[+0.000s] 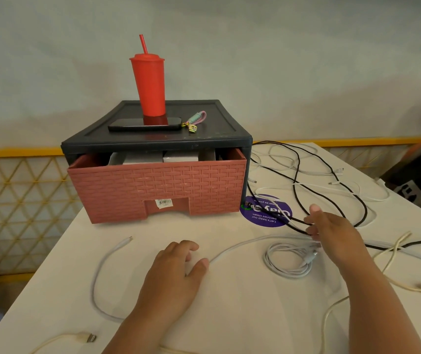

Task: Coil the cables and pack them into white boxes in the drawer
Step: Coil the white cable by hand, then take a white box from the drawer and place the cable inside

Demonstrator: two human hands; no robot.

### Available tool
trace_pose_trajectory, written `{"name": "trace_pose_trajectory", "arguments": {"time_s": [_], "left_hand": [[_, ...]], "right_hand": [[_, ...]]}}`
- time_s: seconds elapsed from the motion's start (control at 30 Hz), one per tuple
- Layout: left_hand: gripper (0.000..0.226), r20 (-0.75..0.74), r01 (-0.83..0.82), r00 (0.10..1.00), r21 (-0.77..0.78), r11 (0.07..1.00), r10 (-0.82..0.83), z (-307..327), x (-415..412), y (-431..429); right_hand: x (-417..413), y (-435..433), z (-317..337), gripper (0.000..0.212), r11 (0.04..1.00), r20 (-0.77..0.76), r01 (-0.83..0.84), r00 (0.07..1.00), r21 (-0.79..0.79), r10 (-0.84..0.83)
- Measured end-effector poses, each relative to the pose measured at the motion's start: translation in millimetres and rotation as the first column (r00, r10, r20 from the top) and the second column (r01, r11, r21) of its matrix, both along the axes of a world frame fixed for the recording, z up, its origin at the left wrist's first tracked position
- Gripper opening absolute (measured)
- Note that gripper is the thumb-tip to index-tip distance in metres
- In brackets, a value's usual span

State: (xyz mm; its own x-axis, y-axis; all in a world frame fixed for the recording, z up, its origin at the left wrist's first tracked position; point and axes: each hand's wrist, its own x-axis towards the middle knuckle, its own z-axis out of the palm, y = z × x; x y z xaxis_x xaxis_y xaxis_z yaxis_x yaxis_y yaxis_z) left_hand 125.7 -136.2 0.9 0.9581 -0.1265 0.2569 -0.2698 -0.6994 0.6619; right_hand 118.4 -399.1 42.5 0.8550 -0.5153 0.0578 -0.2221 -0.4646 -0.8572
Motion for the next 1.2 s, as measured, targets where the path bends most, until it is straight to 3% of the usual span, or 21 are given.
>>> {"name": "trace_pose_trajectory", "arguments": {"time_s": [0.23, 0.43, 0.5, 0.57, 0.67, 0.73, 0.97, 1.07, 1.2], "left_hand": [[0.025, -0.071, -0.083, 0.995, -0.219, 0.972, 0.069, 9.3, 0.1, 0.9], [0.007, -0.227, -0.205, 0.970, -0.563, 0.801, 0.089, 25.4, 4.2, 4.1], [0.009, -0.307, -0.255, 0.950, -0.678, 0.689, 0.049, 31.0, 6.1, 4.2], [0.015, -0.398, -0.320, 0.916, -0.799, 0.510, -0.050, 39.3, 11.7, 4.1], [0.040, -0.436, -0.393, 0.874, -0.893, 0.218, -0.213, 53.2, 26.5, 2.6], [0.056, -0.434, -0.429, 0.860, -0.900, 0.080, -0.269, 61.1, 38.3, -0.7], [0.072, -0.439, -0.508, 0.853, -0.825, -0.250, -0.284, 69.3, 68.3, -14.2], [0.075, -0.433, -0.509, 0.857, -0.796, -0.328, -0.279, 69.4, 74.4, -17.3], [0.079, -0.406, -0.486, 0.872, -0.787, -0.381, -0.274, 70.9, 81.3, -20.8]], "right_hand": [[-4.6, 14.3, 9.5, 0.032, 0.995, 0.267, -0.048, 0.963, 0.087, 0.024], [-5.1, 32.3, 19.7, 0.032, 0.977, 0.311, -0.212, 0.931, 0.030, 0.192], [-2.7, 39.3, 21.1, 0.034, 0.967, 0.312, -0.255, 0.918, -0.003, 0.243], [1.8, 47.4, 22.7, 0.036, 0.954, 0.323, -0.298, 0.903, -0.005, 0.284], [15.1, 60.0, 30.0, 0.041, 0.942, 0.339, -0.335, 0.883, -0.030, 0.325], [31.6, 65.9, 39.2, 0.043, 0.941, 0.353, -0.332, 0.875, -0.062, 0.332], [104.4, 68.3, 74.4, 0.047, 0.961, 0.346, -0.222, 0.899, -0.163, 0.267], [125.4, 66.5, 81.6, 0.044, 0.937, 0.251, -0.242, 0.919, -0.251, 0.305], [138.3, 63.7, 79.2, 0.034, 0.937, 0.224, -0.275, 0.920, -0.217, 0.322]]}}
